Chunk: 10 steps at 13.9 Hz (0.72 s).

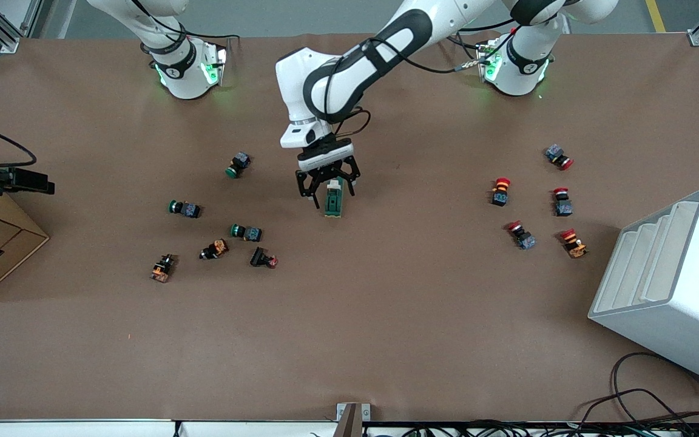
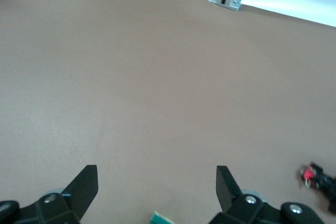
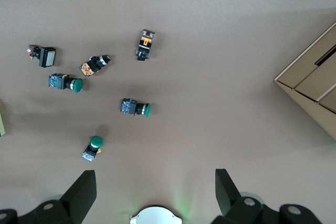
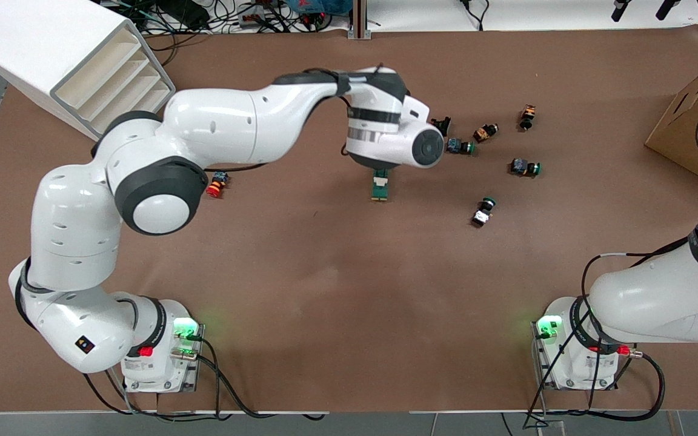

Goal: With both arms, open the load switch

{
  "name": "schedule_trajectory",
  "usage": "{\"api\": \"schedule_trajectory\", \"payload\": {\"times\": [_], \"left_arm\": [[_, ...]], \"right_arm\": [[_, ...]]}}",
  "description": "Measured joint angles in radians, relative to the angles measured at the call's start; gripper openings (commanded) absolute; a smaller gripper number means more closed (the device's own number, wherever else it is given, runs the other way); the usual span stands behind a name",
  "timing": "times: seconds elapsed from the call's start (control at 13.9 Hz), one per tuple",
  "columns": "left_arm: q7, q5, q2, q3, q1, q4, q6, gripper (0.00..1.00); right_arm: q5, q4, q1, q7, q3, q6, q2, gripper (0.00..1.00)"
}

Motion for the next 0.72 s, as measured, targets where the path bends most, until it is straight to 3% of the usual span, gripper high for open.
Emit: {"api": "schedule_trajectory", "payload": {"times": [0.36,0.72], "left_arm": [[0.192,-0.162,-0.065,0.0,0.124,0.016,0.0,0.99],[0.479,-0.378,-0.139,0.0,0.289,0.058,0.0,0.99]], "right_arm": [[-0.011,-0.26,0.063,-0.001,-0.03,0.119,-0.205,1.0],[-0.013,-0.309,0.106,-0.001,-0.069,0.098,-0.3,1.0]]}}
